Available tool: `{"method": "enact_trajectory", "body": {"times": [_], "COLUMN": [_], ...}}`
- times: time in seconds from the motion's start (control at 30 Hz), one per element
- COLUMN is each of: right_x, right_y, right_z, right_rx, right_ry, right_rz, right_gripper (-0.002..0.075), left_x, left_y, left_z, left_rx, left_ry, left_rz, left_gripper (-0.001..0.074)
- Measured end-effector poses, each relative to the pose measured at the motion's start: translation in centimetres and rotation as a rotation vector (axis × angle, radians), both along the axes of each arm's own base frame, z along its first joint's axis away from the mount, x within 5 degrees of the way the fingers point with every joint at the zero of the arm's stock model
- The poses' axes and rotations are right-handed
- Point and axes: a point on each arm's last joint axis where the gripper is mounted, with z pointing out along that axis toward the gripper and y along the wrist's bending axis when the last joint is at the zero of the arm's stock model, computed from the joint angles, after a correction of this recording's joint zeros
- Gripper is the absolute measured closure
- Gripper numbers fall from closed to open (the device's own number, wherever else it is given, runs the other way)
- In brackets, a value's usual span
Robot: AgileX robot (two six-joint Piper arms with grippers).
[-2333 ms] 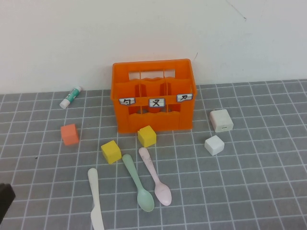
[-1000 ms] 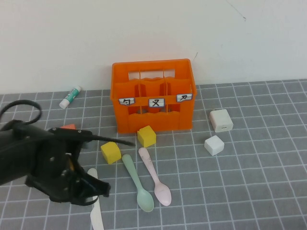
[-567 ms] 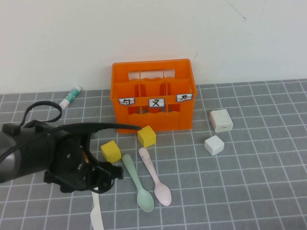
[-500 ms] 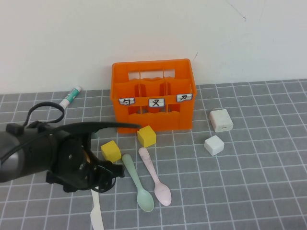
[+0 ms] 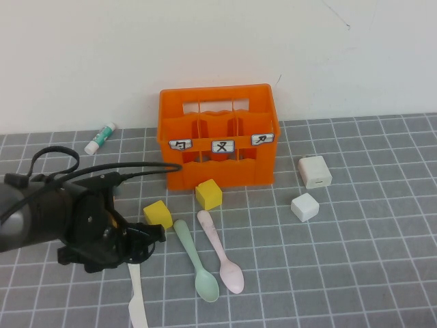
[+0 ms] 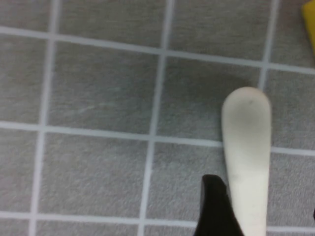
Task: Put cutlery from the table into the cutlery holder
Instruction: Pick up the knife
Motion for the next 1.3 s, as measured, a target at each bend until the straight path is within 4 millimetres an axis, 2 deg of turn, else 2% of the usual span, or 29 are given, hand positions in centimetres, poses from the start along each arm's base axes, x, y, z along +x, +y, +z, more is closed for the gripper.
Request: {"method": "enact_trajectory", "body": {"times": [0.23,0.47,0.53,0.7,0.97,1.17,1.3], "right_x": [0.0,0.0,0.0,0.0,0.0,0.0,0.0], "right_y": [0.0,0.0,0.0,0.0,0.0,0.0,0.0], "right_z": [0.0,0.0,0.0,0.0,0.0,0.0,0.0], "right_rx": [0.000,0.000,0.000,0.000,0.000,0.000,0.000], "right_ry": [0.000,0.000,0.000,0.000,0.000,0.000,0.000], "right_rz": [0.000,0.000,0.000,0.000,0.000,0.000,0.000], "right_gripper": [0.0729,0.0729,0.0729,0.0729,0.0729,0.0729,0.0729], "left_x": [0.0,0.2,0.1,0.1,0.1,-0.4,-0.9], "left_y": [-0.4,-0.5,-0.5,-0.5,-0.6,-0.5,-0.4], "left_z": [-1.9,-2.0,-2.0,-2.1,-2.1,-0.6,2.1], "left_rx": [0.013,0.014,0.022,0.021,0.018,0.028,0.018], "left_ry": [0.057,0.062,0.067,0.076,0.078,0.064,-0.007], "left_rz": [-0.019,-0.023,-0.043,-0.061,-0.071,-0.122,-0.155], "left_gripper": [0.0358,0.0374,0.0414,0.0614,0.0625,0.0713,0.0729]}}
